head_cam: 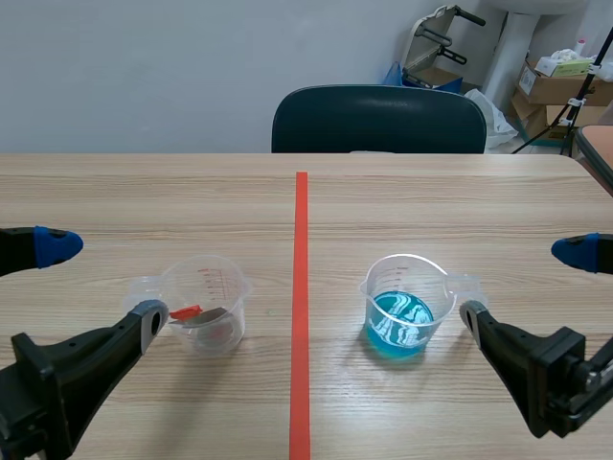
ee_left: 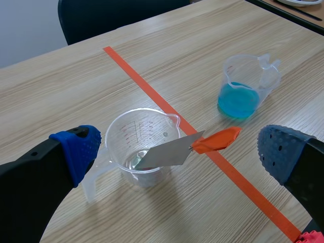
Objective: Do the redox reaction experiment
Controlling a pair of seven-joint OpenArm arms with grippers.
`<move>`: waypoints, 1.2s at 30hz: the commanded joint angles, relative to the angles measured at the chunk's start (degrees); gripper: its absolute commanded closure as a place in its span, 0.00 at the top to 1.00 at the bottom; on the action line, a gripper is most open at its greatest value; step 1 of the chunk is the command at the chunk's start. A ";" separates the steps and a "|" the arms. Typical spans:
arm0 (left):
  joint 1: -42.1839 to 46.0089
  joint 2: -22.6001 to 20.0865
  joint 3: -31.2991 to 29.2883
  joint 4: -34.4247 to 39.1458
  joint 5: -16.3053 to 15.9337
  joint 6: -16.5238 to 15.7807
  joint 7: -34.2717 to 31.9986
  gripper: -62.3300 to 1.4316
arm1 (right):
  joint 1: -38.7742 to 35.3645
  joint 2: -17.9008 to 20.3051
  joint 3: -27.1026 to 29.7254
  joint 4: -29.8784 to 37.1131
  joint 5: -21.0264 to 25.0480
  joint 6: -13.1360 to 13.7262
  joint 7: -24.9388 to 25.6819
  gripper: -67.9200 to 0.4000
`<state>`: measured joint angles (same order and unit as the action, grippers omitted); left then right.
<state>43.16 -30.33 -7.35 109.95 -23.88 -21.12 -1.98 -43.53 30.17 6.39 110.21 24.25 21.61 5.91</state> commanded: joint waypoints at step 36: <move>-0.02 0.13 0.26 0.35 -0.37 0.00 -0.94 1.00 | 0.68 0.46 0.66 0.42 0.42 0.74 2.14 1.00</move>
<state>43.16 -30.33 -7.35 109.95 -23.88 -21.12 -1.98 -43.53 30.17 6.39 110.21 24.25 22.28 6.61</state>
